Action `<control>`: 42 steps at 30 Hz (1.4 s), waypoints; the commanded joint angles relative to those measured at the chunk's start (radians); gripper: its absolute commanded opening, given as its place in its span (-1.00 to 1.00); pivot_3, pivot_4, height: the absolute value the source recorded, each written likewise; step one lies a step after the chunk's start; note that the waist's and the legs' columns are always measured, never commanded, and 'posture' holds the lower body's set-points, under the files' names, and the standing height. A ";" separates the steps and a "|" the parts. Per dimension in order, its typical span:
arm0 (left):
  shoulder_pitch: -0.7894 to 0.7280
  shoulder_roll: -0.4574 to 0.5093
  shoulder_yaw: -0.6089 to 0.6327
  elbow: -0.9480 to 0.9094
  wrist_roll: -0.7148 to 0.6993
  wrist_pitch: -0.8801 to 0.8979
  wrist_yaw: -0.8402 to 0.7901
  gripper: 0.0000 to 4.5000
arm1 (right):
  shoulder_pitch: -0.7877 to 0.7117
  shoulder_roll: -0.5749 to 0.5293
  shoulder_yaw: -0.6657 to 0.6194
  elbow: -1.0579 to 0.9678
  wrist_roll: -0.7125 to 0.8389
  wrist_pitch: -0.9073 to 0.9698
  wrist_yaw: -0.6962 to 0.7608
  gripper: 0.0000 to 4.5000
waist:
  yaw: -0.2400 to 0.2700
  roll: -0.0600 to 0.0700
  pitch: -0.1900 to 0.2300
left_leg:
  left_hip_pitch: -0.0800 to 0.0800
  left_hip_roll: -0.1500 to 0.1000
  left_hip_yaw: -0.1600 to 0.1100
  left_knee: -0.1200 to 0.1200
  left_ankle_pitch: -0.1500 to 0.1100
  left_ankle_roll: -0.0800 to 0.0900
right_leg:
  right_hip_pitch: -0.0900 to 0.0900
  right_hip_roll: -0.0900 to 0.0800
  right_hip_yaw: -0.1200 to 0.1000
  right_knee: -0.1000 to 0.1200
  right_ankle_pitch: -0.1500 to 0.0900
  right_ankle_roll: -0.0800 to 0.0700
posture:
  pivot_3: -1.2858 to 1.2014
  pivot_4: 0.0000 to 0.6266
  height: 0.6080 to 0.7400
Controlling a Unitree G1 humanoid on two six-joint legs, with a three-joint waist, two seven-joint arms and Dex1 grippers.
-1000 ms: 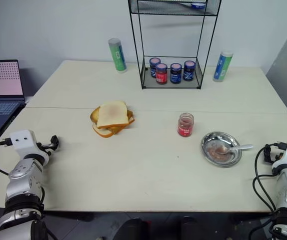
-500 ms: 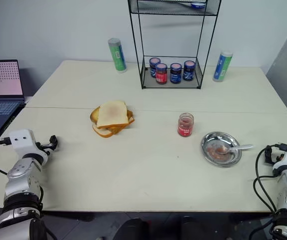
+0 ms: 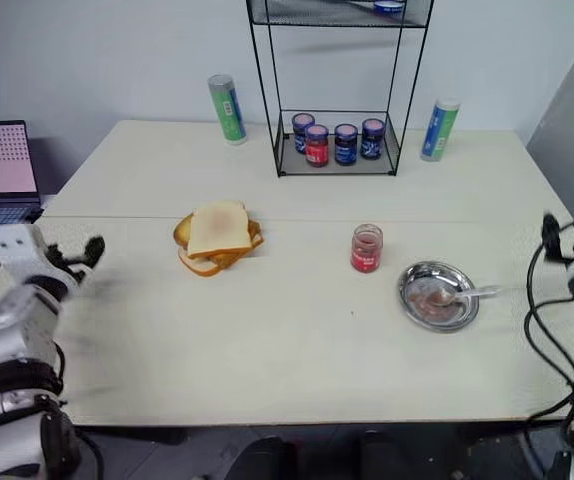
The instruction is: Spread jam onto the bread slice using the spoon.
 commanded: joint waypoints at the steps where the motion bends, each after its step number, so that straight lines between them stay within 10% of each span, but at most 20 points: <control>1: -0.035 0.019 -0.054 -0.096 -0.048 0.140 -0.149 0.85 | 0.059 -0.087 0.055 -0.262 0.257 0.260 0.193 0.99 | 0.003 0.000 0.000 | -0.001 0.000 -0.001 0.000 0.000 0.000 | 0.000 0.000 -0.001 -0.001 0.000 0.000 | 0.03 -0.52 1.00; 13: -0.057 -0.145 -0.173 -0.376 -0.167 0.499 -0.221 0.85 | -0.003 -0.107 0.296 -0.519 0.452 0.454 0.258 0.99 | 0.016 -0.009 0.006 | -0.003 -0.001 -0.003 0.002 0.000 0.000 | 0.001 -0.003 -0.002 -0.005 0.000 0.000 | 0.03 -0.52 1.00; 42: 0.118 -0.295 -0.082 -0.627 -0.256 0.632 0.032 0.85 | 0.005 -0.071 0.305 -0.550 0.478 0.453 0.212 0.99 | 0.018 -0.011 0.007 | -0.003 -0.001 -0.003 0.002 0.000 0.000 | 0.001 -0.003 -0.002 -0.005 0.000 0.000 | 0.03 -0.52 1.00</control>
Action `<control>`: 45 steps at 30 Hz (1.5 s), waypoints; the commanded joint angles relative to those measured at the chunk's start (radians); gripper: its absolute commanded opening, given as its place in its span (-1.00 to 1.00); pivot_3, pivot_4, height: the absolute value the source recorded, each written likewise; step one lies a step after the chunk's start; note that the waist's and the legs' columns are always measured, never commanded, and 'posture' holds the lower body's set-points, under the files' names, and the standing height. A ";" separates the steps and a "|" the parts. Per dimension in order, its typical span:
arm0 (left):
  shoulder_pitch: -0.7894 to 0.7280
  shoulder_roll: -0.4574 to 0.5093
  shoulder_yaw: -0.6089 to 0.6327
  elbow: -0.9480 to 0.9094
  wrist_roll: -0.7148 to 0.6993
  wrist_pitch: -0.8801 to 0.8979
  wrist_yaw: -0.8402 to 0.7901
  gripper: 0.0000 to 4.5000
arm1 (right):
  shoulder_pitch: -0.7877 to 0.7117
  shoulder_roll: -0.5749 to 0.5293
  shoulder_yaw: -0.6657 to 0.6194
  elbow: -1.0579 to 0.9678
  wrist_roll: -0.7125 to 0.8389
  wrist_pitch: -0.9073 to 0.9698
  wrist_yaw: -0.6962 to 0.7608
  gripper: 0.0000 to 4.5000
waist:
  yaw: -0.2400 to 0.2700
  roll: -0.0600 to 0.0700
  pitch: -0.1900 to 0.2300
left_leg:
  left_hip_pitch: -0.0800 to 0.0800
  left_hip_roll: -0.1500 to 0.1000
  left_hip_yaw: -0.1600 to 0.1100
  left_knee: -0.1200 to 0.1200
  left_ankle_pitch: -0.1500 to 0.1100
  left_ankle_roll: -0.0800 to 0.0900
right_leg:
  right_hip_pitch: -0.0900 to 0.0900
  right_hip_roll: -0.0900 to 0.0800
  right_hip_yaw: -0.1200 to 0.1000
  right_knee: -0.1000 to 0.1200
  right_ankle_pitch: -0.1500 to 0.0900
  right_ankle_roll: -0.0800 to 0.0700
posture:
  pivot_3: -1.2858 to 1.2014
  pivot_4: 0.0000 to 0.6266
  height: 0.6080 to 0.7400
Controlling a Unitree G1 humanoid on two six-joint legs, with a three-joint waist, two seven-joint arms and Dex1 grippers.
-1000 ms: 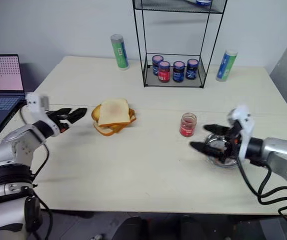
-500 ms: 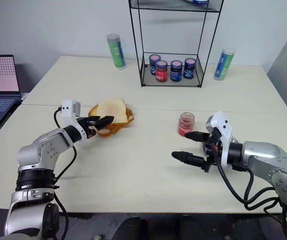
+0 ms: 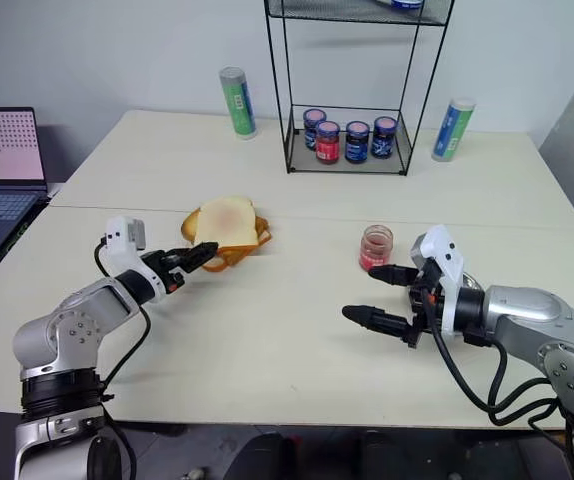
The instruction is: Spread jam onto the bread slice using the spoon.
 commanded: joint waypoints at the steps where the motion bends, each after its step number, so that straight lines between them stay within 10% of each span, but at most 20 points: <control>1: -0.040 -0.006 -0.009 0.038 0.024 -0.058 0.003 0.85 | -0.019 -0.001 -0.021 -0.010 0.014 -0.005 0.000 0.99 | 0.000 0.000 0.000 | 0.000 0.000 0.000 0.000 0.000 0.000 | 0.000 0.000 0.000 0.000 0.000 0.000 | 0.03 -0.52 1.00; 22: -0.071 0.003 0.063 0.048 -0.013 -0.069 0.057 -1.00 | 0.000 -0.006 -0.039 -0.010 0.018 -0.009 -0.008 1.00 | 0.000 0.000 0.000 | 0.000 0.000 0.000 0.000 0.000 0.000 | 0.000 0.000 0.000 0.000 0.000 0.000 | 0.03 -0.52 1.00; 30: -0.144 0.051 0.055 -0.027 -0.074 -0.013 0.024 -1.00 | -0.008 -0.015 -0.058 -0.005 0.040 0.002 -0.003 1.00 | -0.001 -0.001 0.001 | 0.000 0.000 0.000 0.000 0.000 0.000 | 0.000 0.000 -0.001 0.000 0.000 0.000 | 0.03 -0.52 1.00; 41: -0.086 0.352 -0.144 -0.417 -0.400 0.294 -0.462 -1.00 | 0.176 -0.155 -0.285 -0.044 0.219 0.078 0.034 1.00 | -0.002 -0.001 0.002 | -0.002 0.000 0.000 -0.002 -0.001 -0.001 | 0.001 0.001 -0.001 -0.007 0.000 0.000 | 0.03 -0.52 1.00; 45: 0.002 0.438 -0.381 -0.534 -0.250 0.171 -0.613 -1.00 | 0.231 -0.149 -0.309 -0.045 0.217 0.062 0.009 1.00 | -0.001 0.000 0.002 | -0.001 0.000 0.000 -0.001 -0.001 -0.001 | 0.002 0.001 0.000 -0.008 0.000 0.000 | 0.03 -0.52 1.00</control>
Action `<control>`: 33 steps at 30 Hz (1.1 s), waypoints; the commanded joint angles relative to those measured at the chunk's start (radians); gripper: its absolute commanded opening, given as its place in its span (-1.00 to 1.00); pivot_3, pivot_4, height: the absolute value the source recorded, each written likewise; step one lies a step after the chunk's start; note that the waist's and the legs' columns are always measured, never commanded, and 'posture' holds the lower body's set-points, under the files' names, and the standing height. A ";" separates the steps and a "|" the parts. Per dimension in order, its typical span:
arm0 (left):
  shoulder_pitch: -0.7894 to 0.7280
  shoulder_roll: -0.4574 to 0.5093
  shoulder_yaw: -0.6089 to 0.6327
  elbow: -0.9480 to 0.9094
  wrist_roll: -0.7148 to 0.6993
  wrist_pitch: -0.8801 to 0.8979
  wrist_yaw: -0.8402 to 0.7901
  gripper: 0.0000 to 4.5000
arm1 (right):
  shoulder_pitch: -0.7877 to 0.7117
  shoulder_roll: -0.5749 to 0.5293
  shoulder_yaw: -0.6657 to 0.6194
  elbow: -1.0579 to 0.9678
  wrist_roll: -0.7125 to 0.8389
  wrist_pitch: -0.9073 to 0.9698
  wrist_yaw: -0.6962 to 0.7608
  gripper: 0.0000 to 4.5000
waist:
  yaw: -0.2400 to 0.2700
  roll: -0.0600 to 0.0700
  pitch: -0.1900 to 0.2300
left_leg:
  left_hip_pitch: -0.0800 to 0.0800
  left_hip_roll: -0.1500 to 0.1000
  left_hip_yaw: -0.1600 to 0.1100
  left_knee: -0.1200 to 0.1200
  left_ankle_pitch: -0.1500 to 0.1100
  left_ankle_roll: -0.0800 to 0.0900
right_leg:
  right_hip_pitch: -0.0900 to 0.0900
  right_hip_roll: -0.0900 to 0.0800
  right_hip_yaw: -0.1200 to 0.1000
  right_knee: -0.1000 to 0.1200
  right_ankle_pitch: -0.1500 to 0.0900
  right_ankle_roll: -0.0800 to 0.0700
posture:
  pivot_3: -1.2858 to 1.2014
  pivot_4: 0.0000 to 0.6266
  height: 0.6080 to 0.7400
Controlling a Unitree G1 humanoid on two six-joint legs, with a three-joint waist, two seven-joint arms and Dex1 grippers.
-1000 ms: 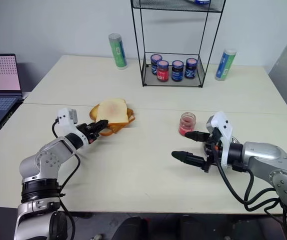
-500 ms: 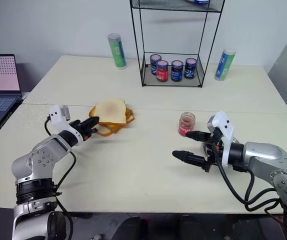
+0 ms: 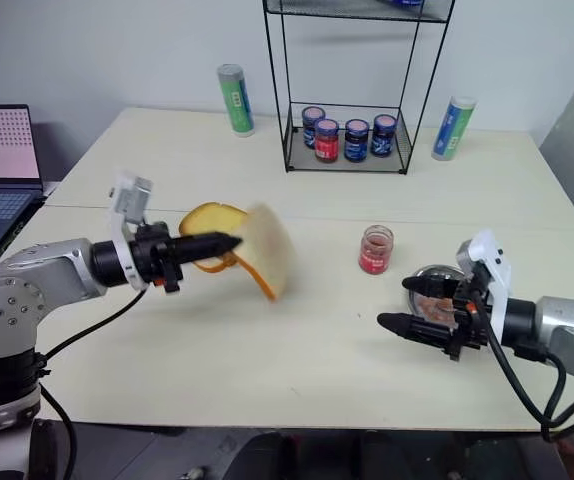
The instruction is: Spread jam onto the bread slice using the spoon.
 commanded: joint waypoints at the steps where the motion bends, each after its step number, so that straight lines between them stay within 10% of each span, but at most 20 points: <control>1: 0.087 0.103 -0.267 -0.103 0.212 -0.191 -0.174 -1.00 | 0.034 0.006 -0.047 -0.028 0.015 -0.023 -0.015 1.00 | 0.000 0.001 0.000 | 0.001 0.000 0.000 0.000 0.000 0.000 | 0.000 0.000 0.000 0.000 0.000 0.000 | 0.03 -0.52 1.00; 5: 0.061 0.120 -0.529 0.092 0.569 -0.541 -0.270 -1.00 | 0.071 0.019 -0.044 -0.052 0.012 -0.035 -0.035 1.00 | 0.004 0.004 0.001 | 0.002 0.001 0.001 -0.001 0.000 0.000 | 0.000 0.003 0.003 0.000 -0.001 -0.002 | 0.03 -0.52 1.00; 11: -0.146 -0.101 -0.615 0.453 0.769 -0.807 -0.272 -1.00 | 0.101 0.015 -0.076 -0.069 0.033 -0.041 -0.071 1.00 | 0.023 0.004 0.001 | -0.003 0.000 0.001 0.002 0.000 0.001 | -0.001 0.003 0.002 -0.001 0.000 0.000 | 0.03 -0.52 1.00; 33: -0.334 -0.428 -0.476 0.881 0.902 -0.947 -0.094 -1.00 | 0.120 0.012 -0.078 -0.073 0.045 -0.067 -0.125 1.00 | 0.019 0.003 0.001 | -0.015 -0.001 0.001 0.006 0.000 0.005 | -0.013 0.003 0.003 0.002 0.005 0.007 | 0.03 -0.52 1.00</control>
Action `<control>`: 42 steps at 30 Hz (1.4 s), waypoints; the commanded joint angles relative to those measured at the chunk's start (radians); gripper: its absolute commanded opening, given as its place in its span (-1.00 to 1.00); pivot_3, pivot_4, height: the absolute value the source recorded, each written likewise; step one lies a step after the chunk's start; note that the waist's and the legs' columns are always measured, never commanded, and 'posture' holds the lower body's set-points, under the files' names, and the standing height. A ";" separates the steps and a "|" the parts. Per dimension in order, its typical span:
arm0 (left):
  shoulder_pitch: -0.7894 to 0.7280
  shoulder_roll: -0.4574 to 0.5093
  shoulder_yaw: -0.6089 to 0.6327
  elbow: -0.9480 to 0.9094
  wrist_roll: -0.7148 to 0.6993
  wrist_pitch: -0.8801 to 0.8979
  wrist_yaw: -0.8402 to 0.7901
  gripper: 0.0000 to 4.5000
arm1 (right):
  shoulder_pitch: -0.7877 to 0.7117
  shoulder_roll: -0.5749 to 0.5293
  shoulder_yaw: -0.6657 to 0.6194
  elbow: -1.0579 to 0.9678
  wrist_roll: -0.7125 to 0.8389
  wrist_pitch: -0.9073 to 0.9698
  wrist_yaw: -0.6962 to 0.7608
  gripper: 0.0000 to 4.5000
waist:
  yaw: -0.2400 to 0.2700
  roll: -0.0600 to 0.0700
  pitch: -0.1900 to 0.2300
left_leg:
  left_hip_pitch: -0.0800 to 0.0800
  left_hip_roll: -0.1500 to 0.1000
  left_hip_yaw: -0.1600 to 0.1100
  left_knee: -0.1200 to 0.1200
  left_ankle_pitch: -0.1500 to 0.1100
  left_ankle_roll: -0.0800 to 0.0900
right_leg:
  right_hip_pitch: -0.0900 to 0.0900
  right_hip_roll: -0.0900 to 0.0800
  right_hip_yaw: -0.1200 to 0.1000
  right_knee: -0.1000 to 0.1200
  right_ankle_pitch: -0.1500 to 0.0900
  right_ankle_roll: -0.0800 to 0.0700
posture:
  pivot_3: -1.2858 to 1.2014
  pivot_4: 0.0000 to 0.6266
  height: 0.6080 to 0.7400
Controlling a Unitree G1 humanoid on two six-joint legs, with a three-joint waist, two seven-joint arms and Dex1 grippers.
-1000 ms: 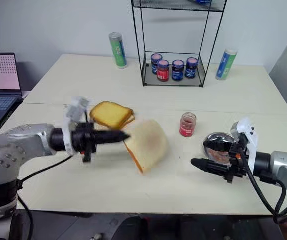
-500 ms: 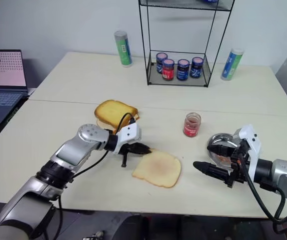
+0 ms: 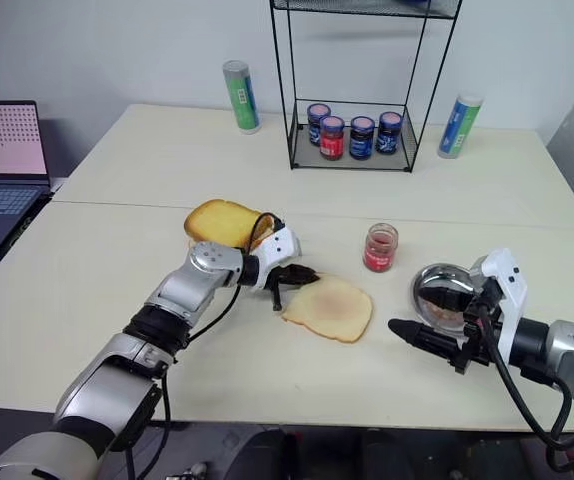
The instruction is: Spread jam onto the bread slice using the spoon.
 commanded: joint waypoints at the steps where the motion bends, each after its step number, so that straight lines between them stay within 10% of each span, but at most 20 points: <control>1: -0.008 -0.023 0.038 -0.049 -0.008 0.017 0.011 -1.00 | -0.015 -0.008 -0.005 -0.003 0.003 -0.025 0.007 1.00 | 0.000 0.000 0.000 | 0.000 0.000 0.000 0.000 0.000 0.000 | 0.000 0.000 0.000 0.000 0.000 0.000 | 0.03 -0.52 1.00; 15: 0.079 -0.054 0.032 -0.239 -0.029 0.148 -0.033 -1.00 | -0.016 -0.006 0.007 0.024 -0.024 -0.034 0.020 1.00 | 0.001 0.000 0.000 | 0.000 0.000 0.000 0.001 0.000 0.000 | 0.000 0.000 0.000 0.001 0.000 0.000 | 0.03 -0.52 1.00; 32: 0.076 0.074 0.180 -0.344 -0.085 0.085 -0.041 0.67 | 0.181 0.027 -0.154 0.060 -0.094 -0.045 0.026 1.00 | 0.001 0.001 -0.001 | 0.000 0.000 0.000 0.003 0.000 0.000 | 0.000 0.000 0.000 0.002 0.000 0.000 | 0.03 -0.52 1.00; 42: 0.236 0.039 0.168 -0.842 -0.264 0.220 -0.032 0.67 | 0.303 0.227 -0.227 0.208 -0.262 -0.132 -0.111 1.00 | 0.003 0.003 -0.002 | 0.003 0.000 -0.001 0.008 0.000 0.000 | 0.007 -0.001 0.000 0.002 0.000 0.000 | 0.03 -0.52 1.00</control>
